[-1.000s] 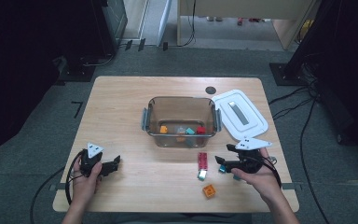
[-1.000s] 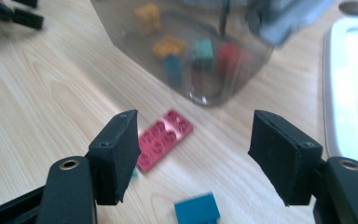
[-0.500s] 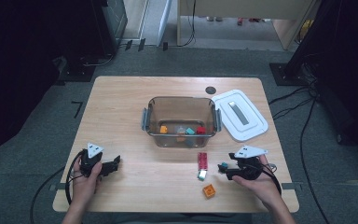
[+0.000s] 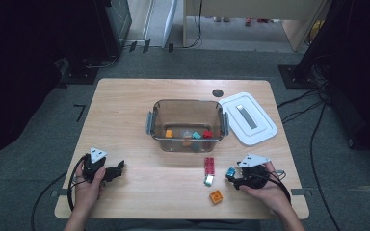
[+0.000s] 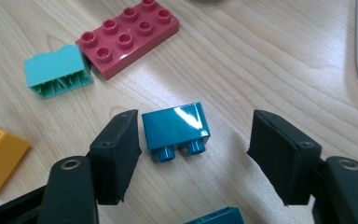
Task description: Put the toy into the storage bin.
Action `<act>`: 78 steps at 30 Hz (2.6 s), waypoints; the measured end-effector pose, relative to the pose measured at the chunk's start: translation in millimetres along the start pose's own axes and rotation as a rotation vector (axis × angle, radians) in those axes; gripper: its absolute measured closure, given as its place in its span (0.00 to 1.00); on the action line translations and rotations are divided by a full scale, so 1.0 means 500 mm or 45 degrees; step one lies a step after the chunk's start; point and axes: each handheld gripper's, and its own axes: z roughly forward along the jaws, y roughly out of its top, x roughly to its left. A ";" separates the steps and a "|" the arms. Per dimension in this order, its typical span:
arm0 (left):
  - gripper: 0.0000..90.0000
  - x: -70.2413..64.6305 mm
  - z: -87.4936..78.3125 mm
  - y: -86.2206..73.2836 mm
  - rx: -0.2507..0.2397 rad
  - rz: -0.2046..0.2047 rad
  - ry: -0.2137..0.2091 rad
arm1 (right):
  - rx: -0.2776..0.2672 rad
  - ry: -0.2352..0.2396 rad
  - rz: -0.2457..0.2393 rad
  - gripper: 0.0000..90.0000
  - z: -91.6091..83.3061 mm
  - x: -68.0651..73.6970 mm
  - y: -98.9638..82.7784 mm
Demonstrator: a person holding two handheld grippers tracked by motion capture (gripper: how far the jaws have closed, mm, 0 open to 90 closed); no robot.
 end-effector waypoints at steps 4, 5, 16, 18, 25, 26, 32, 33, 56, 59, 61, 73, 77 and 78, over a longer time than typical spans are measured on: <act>0.14 0.000 0.000 0.000 0.000 -0.001 0.000 | -0.014 0.003 -0.017 0.48 0.002 0.000 0.000; 0.14 0.000 0.000 0.000 0.000 0.000 0.000 | -0.018 0.004 -0.018 0.51 0.002 -0.001 0.000; 0.14 0.000 0.000 0.000 0.000 0.000 0.000 | 0.008 0.047 -0.015 0.67 0.003 -0.001 0.002; 0.14 0.000 0.000 0.000 0.000 -0.001 0.000 | 0.002 0.052 -0.003 0.67 0.001 -0.001 0.004; 0.14 0.000 0.000 0.000 0.000 -0.001 0.000 | -0.041 0.071 0.029 0.67 -0.015 0.002 0.019; 0.14 0.000 0.000 0.000 0.000 -0.001 0.000 | -0.048 0.078 0.036 0.67 -0.018 0.003 0.021; 0.14 0.000 0.000 0.000 -0.002 -0.002 0.001 | -0.093 0.117 0.080 0.67 -0.036 0.006 0.041; 0.14 0.000 0.000 0.000 0.000 -0.001 0.000 | -0.100 0.119 0.082 0.67 -0.040 0.007 0.045; 0.14 0.000 0.000 0.000 0.000 -0.001 0.000 | -0.238 0.159 0.101 0.67 -0.117 -0.005 0.160; 0.14 0.000 0.000 0.000 0.000 -0.001 0.000 | -0.250 0.161 0.090 0.67 -0.124 -0.004 0.183; 0.14 0.000 0.000 0.000 0.000 -0.001 0.000 | -0.258 0.163 0.082 0.67 -0.127 -0.003 0.197; 0.14 0.000 0.000 0.000 0.000 -0.002 0.000 | -0.291 0.178 0.050 0.67 -0.142 -0.004 0.261; 0.14 0.000 0.000 0.000 0.000 -0.002 0.000 | -0.303 0.176 0.039 0.67 -0.145 -0.003 0.282; 0.14 0.000 0.000 0.000 0.000 -0.002 0.000 | -0.304 0.175 0.037 0.67 -0.145 -0.003 0.287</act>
